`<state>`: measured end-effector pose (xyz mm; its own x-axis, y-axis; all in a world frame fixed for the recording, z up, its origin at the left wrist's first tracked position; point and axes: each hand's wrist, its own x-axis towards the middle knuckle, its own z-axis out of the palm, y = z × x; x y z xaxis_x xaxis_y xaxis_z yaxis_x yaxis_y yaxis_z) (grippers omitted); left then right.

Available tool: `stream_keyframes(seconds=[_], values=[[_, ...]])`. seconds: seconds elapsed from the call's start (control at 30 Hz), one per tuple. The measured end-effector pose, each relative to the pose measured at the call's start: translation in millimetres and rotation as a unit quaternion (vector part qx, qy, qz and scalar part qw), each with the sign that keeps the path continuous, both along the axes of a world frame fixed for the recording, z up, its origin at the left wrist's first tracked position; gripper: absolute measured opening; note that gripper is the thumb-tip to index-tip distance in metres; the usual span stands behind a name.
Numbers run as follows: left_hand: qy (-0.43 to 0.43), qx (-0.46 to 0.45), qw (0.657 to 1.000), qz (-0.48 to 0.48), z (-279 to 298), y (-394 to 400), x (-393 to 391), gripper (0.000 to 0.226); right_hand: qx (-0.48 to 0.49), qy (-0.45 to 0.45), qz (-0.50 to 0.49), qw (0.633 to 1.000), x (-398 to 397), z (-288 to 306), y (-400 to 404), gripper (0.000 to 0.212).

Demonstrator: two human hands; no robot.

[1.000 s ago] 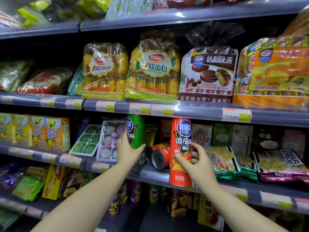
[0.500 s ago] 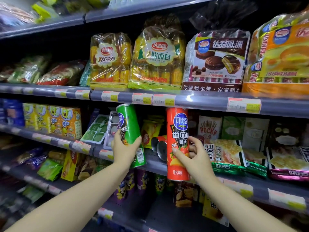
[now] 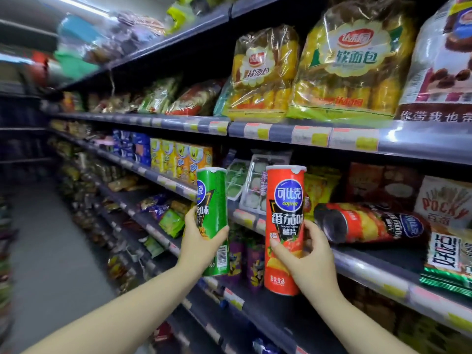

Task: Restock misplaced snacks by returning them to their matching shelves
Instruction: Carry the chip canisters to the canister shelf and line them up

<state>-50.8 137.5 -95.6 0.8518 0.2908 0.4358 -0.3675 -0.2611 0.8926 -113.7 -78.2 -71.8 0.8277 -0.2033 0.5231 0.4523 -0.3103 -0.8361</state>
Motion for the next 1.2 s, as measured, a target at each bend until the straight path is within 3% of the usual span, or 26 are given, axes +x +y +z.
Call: stream_keyframes(seconds=[0.23,0.5,0.63,0.93,1.2], values=[[-0.005,0.013,0.997,0.07,-18,145,43,0.081,0.043,0.0,0.089,0.995,68,0,114,0.051],[-0.014,0.046,0.994,0.101,-25,328,99,0.085,0.11,-0.004,0.211,0.971,158,29,340,0.023],[-0.025,0.041,0.987,0.15,-22,419,128,0.086,0.103,-0.006,0.277,0.955,200,32,432,0.024],[-0.046,0.006,0.96,0.276,-35,598,234,0.085,0.081,-0.005,0.412,0.907,327,17,603,0.05],[-0.063,0.022,0.924,0.377,-4,741,342,0.086,0.085,-0.018,0.474,0.876,454,42,749,0.044]])
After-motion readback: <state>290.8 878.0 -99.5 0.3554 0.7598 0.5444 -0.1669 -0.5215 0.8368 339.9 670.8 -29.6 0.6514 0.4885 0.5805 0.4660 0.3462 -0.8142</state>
